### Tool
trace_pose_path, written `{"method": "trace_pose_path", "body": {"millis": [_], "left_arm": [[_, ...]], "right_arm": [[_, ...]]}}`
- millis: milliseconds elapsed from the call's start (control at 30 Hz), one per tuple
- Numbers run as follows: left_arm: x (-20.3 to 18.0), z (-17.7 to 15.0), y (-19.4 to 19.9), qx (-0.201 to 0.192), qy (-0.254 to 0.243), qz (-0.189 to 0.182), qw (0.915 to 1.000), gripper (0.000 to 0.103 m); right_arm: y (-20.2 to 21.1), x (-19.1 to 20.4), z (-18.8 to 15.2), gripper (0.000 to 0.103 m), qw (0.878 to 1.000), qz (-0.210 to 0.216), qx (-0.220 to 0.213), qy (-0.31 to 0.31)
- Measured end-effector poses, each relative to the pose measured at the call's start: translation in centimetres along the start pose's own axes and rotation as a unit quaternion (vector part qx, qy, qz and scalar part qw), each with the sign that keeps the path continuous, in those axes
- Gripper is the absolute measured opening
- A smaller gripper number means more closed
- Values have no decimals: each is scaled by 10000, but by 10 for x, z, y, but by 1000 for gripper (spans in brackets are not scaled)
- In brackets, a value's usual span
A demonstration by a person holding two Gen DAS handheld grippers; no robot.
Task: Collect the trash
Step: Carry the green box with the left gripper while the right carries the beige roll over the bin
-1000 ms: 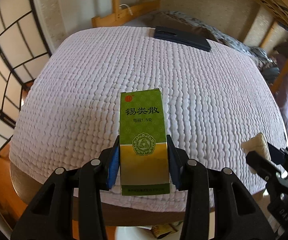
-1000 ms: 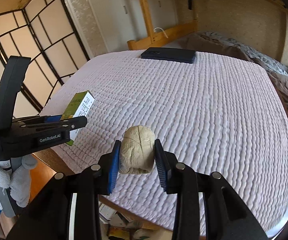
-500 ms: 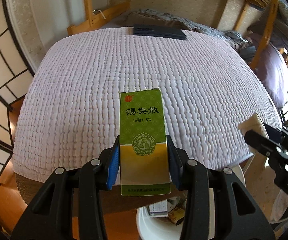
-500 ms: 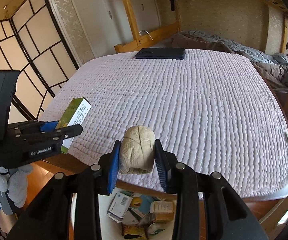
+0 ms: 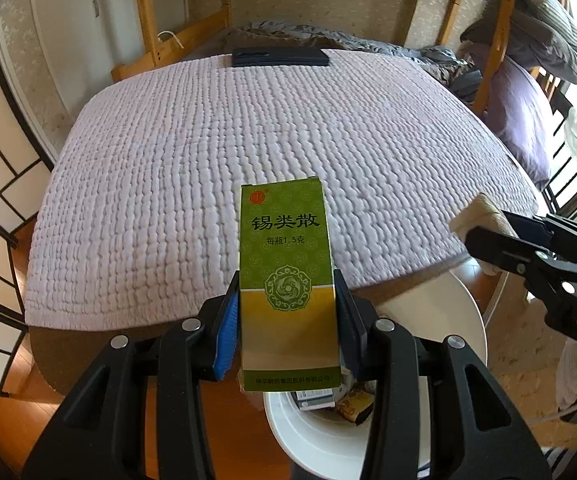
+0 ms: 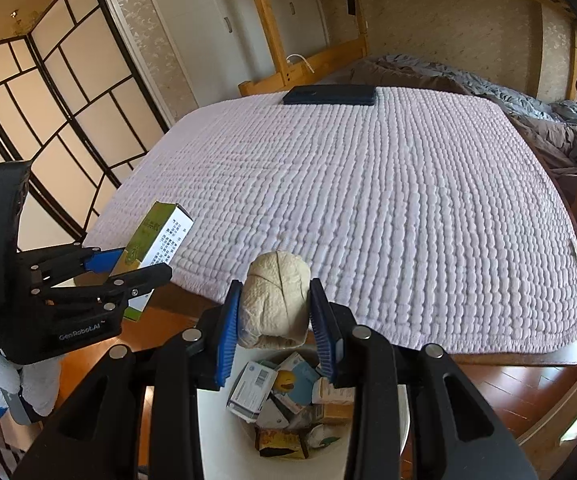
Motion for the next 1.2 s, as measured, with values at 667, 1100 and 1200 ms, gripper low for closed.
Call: {"method": "trace_pose_path", "body": {"millis": [667, 1100, 1200], "left_arm": [[-46, -40, 25, 160, -523, -466, 9974, 44], [-68, -79, 5, 723, -726, -700, 9923, 44], [-69, -88, -2, 852, -755, -685, 9911, 44]], "right_arm": [[29, -4, -43, 34, 9983, 337, 465, -6], [24, -2, -85, 34, 9952, 372, 895, -120], [18, -2, -92, 34, 9944, 337, 992, -100]]}}
Point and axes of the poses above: each gripper's, at about its wrist camera, not at the fingertips, and y roughly against the way its jaws point, x to its left, z to its top, the point moved 7 cm from there along -y, roughly the way its jaws point, and after that the axes turned 14 degrees about -x, right-handed, at the moved point
